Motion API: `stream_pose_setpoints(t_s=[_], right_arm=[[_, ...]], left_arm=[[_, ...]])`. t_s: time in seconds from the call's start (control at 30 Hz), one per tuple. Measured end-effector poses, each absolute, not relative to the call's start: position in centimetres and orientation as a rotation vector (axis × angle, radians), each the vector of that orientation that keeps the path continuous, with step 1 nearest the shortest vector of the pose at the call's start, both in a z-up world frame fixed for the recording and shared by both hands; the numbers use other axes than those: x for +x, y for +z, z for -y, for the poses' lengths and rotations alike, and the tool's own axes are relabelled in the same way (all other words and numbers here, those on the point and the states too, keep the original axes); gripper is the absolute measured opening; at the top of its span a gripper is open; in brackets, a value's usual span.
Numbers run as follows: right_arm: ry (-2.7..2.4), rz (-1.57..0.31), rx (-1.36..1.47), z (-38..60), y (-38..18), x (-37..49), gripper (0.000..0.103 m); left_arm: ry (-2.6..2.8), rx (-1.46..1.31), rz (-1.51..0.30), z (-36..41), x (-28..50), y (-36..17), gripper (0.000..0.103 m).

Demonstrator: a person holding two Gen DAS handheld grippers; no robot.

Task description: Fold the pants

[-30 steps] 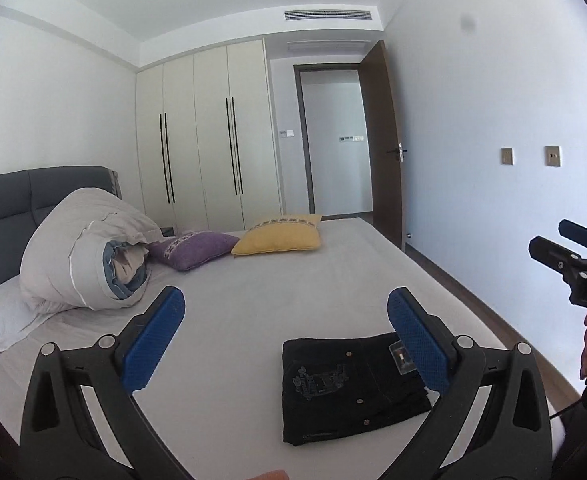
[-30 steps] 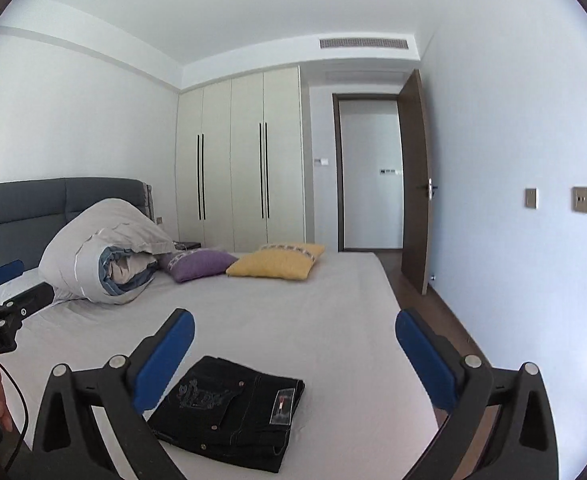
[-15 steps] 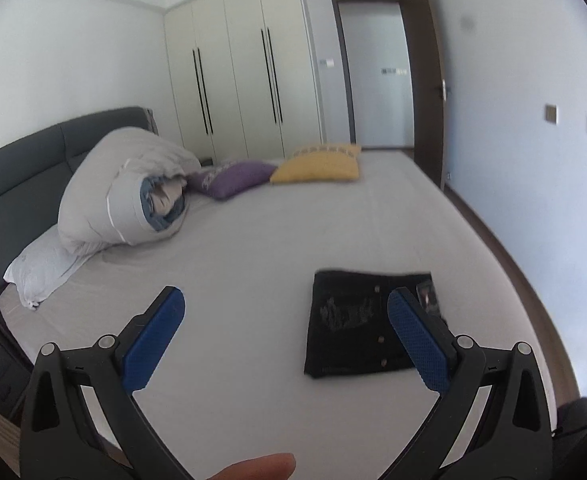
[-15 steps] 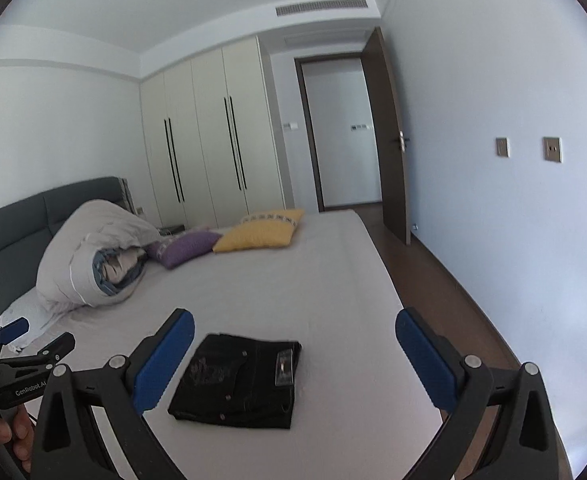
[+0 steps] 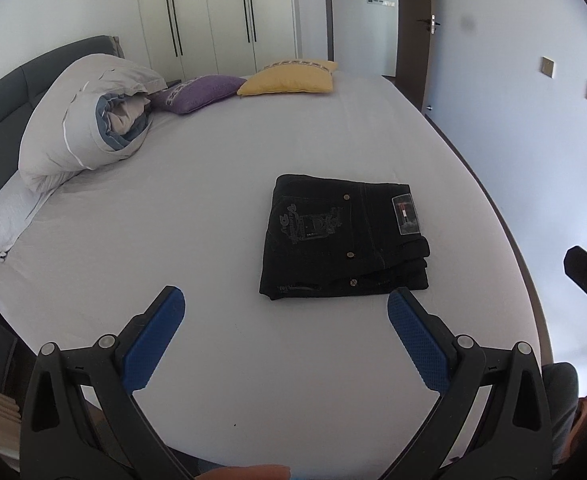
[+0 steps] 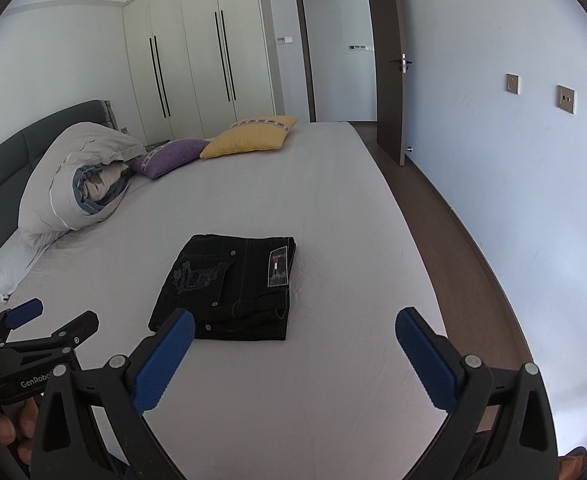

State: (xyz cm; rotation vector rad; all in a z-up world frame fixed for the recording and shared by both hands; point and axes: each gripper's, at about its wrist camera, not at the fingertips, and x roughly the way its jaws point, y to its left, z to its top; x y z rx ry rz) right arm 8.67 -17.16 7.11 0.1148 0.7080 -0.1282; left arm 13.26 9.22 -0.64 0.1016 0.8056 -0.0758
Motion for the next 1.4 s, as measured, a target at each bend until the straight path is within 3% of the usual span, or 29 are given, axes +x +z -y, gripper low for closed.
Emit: stream_pose_setpoints(t_s=[1.4], right_arm=[[-0.056, -0.810, 0.108, 14.9, 5.0, 8.8, 0.103]], left_arm=[[-0.069, 0.078, -0.875, -9.5, 13.5, -3.6, 0.103]])
